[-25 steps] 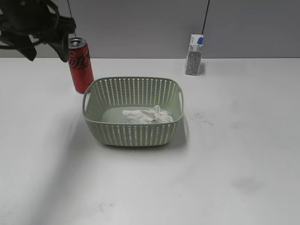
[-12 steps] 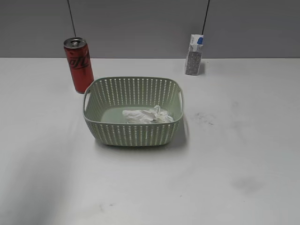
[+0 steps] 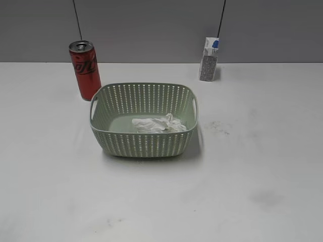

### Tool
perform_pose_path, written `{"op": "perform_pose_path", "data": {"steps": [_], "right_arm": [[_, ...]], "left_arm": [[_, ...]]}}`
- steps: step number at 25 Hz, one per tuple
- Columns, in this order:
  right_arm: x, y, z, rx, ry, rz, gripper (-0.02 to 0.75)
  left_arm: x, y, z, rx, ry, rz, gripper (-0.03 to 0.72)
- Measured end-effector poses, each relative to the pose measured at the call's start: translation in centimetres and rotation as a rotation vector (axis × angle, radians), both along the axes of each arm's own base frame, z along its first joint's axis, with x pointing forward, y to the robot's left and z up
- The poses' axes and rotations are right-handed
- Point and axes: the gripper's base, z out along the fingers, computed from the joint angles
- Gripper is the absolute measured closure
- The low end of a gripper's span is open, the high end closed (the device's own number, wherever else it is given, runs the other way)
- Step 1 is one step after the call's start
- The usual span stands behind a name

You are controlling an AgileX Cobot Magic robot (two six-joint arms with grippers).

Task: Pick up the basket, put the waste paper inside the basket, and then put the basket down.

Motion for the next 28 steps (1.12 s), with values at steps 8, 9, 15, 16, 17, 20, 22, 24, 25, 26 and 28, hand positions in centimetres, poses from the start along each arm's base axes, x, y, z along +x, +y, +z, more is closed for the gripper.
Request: {"op": "perform_pose_path", "data": {"steps": [8, 9, 15, 16, 17, 20, 22, 24, 25, 26, 28], "right_arm": [[0.0, 0.0, 0.0, 0.0, 0.0, 0.0, 0.241], [0.0, 0.0, 0.0, 0.0, 0.0, 0.0, 0.241], [0.0, 0.0, 0.0, 0.0, 0.0, 0.0, 0.244], [0.0, 0.0, 0.0, 0.0, 0.0, 0.0, 0.244], [0.0, 0.0, 0.0, 0.0, 0.0, 0.0, 0.244], [0.0, 0.0, 0.0, 0.0, 0.0, 0.0, 0.246], [0.0, 0.0, 0.0, 0.0, -0.001, 0.0, 0.246], [0.0, 0.0, 0.0, -0.001, -0.001, -0.001, 0.246], [0.0, 0.0, 0.0, -0.001, -0.001, -0.001, 0.246], [0.0, 0.0, 0.0, -0.001, -0.001, -0.001, 0.246], [0.0, 0.0, 0.0, -0.001, -0.001, -0.001, 0.246]], "left_arm": [[-5.3, 1.7, -4.9, -0.062, -0.057, -0.01, 0.174], [-5.7, 1.8, -5.5, -0.062, -0.049, -0.008, 0.175], [-6.7, 1.2, -6.9, -0.184, -0.123, -0.061, 0.178], [-6.9, 1.2, -6.9, -0.201, -0.142, -0.062, 0.178], [-7.0, 1.2, -7.0, -0.209, -0.157, -0.054, 0.178], [-7.5, 1.3, -6.9, -0.217, -0.203, 0.015, 0.183], [-7.5, 1.2, -7.0, -0.215, -0.214, 0.104, 0.193], [-7.5, 1.2, -7.0, -0.204, -0.223, 0.199, 0.201], [-7.5, 1.1, -7.0, -0.199, -0.229, 0.247, 0.205], [-7.5, 1.1, -7.0, -0.195, -0.233, 0.285, 0.208], [-7.5, 1.1, -7.0, -0.192, -0.236, 0.311, 0.213]]}}
